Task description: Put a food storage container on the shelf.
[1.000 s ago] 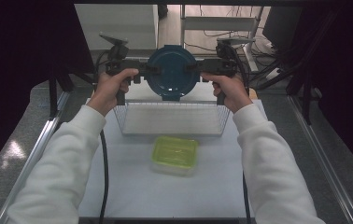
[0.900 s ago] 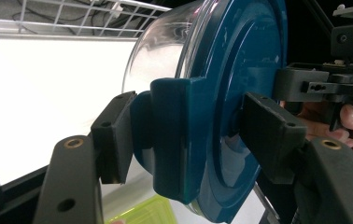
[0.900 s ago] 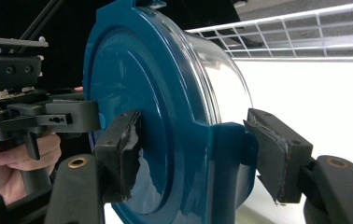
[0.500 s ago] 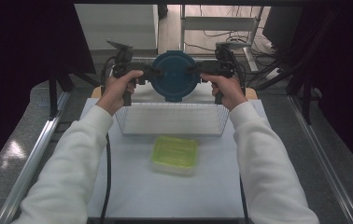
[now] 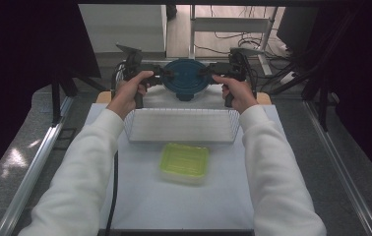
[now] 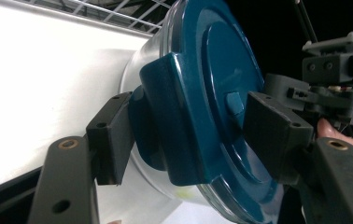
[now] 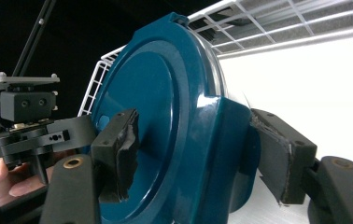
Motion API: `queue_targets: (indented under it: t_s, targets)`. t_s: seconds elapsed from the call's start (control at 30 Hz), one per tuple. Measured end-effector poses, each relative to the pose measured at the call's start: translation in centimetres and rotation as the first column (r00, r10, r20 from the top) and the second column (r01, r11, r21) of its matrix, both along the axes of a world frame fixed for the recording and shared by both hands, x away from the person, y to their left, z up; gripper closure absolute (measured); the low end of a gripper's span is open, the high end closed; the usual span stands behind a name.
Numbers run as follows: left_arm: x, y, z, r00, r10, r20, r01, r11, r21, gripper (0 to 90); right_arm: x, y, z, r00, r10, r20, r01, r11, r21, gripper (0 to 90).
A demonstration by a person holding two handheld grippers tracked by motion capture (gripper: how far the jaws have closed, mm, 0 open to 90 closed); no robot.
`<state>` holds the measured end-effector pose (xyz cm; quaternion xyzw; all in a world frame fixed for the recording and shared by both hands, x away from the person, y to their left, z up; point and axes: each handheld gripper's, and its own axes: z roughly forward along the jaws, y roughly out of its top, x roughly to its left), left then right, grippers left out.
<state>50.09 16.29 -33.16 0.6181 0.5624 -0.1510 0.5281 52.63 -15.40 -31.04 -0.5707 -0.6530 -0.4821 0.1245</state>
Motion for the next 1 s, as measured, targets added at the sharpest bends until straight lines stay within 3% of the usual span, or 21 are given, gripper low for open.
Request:
queue_targets:
  t_s: [0.37,0.53,0.57,0.6,0.63,0.77,0.8,0.93,1.0]
  targets:
    - [0.5,0.0,-0.3,0.9997,0.025,0.007,-0.025,0.9996,-0.014,34.9,0.0,0.0,-0.3,0.9998,-0.017,-0.015,0.017,1.0,0.008,34.7]
    - [0.3,-0.1,-0.2,0.9995,0.022,0.023,-0.022,0.9997,0.008,33.6,-0.1,0.1,-0.3,0.9998,-0.018,-0.002,0.018,1.0,0.005,32.9]
    - [0.1,-0.1,-0.1,0.9986,0.028,0.045,-0.029,0.9993,0.024,32.8,-0.2,0.2,-0.2,0.9998,-0.011,0.015,0.011,1.0,-0.01,31.3]
    - [-0.1,-0.1,0.1,0.9969,0.043,0.067,-0.046,0.9976,0.051,29.4,-0.6,0.4,0.2,0.9965,-0.027,0.079,0.032,0.998,-0.06,25.5]
    - [-0.3,0.0,0.2,0.9948,0.053,0.087,-0.059,0.9957,0.071,29.4,-0.6,0.4,0.2,0.9965,-0.027,0.079,0.032,0.998,-0.06,25.5]
    - [-1.0,0.5,0.6,0.9903,0.051,0.129,-0.064,0.9935,0.095,19.4,-1.5,0.3,1.2,0.9857,-0.037,0.165,0.057,0.992,-0.116,14.7]
    - [-1.3,0.6,0.8,0.9877,0.045,0.15,-0.062,0.9914,0.115,18.7,-2.0,0.1,1.6,0.9784,-0.035,0.204,0.063,0.989,-0.132,13.9]
    - [-3.1,0.9,1.5,0.9728,0.03,0.23,-0.076,0.9776,0.196,20.2,-2.9,-0.3,2.1,0.9682,-0.021,0.249,0.058,0.988,-0.141,13.8]
    - [-4.0,1.2,1.6,0.9666,0.036,0.254,-0.092,0.9731,0.211,21.1,-3.7,-0.5,2.4,0.9608,-0.001,0.277,0.045,0.987,-0.152,13.8]
